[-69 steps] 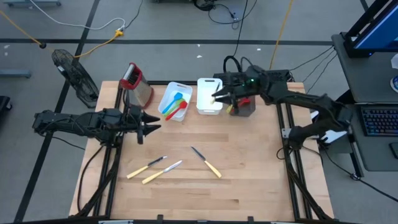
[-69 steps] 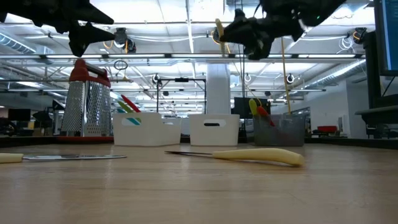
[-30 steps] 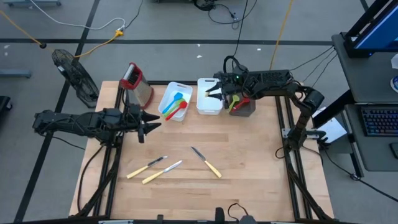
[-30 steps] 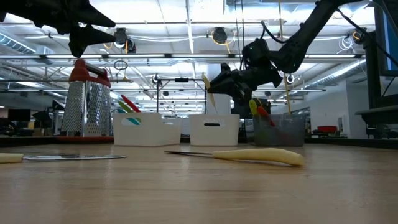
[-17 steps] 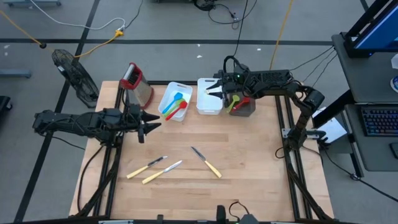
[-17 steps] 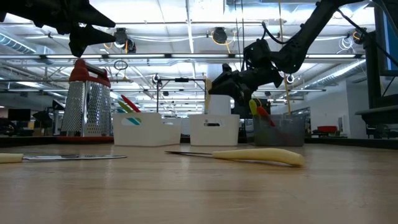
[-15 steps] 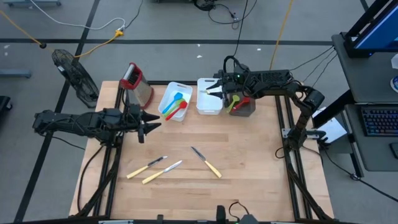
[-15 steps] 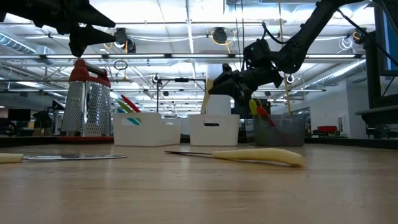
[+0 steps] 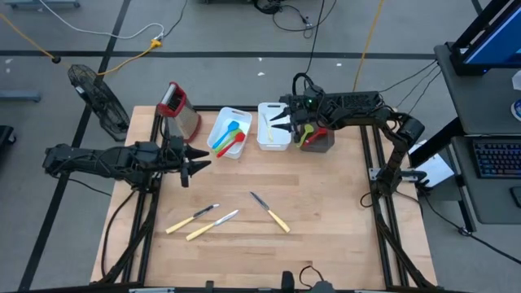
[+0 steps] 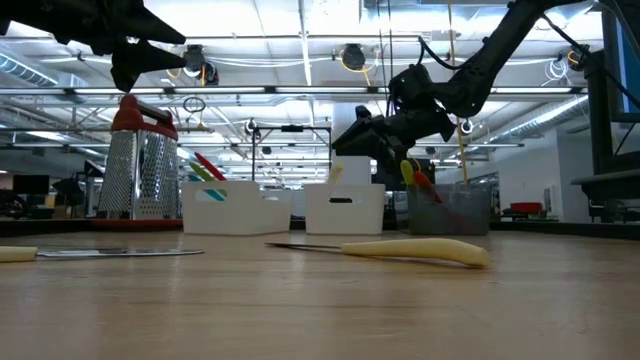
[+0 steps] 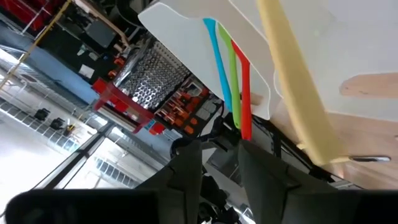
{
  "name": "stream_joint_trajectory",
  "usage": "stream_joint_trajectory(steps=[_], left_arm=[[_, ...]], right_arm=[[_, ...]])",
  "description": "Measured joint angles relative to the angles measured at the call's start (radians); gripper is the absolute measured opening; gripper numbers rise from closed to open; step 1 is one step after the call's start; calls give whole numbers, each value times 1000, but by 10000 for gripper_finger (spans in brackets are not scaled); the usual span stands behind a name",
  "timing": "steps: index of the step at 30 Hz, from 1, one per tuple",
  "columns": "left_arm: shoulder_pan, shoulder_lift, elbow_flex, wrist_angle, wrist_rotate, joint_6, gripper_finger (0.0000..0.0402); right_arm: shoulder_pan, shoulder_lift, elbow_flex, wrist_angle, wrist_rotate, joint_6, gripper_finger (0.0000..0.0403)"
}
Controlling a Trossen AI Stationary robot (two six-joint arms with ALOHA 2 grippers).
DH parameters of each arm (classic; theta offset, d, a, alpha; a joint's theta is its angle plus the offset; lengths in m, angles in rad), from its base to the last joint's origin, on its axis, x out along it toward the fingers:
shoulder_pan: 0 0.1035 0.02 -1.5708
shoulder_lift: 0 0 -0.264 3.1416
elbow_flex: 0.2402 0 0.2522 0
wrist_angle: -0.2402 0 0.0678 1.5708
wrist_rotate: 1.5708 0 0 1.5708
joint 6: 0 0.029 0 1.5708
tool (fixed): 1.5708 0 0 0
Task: Pick & Place Kitchen Items
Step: Put the yellow knife into the right white bin
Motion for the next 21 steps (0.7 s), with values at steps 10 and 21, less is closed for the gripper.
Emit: stream_joint_trajectory(steps=[10, 21], left_arm=[[0, 0, 0, 0, 0, 5, 186], [0, 0, 0, 0, -3, 5, 186]], right_arm=[[1, -1, 0, 90, 5, -42, 73], [135, -95, -1, 256, 56, -317, 56]])
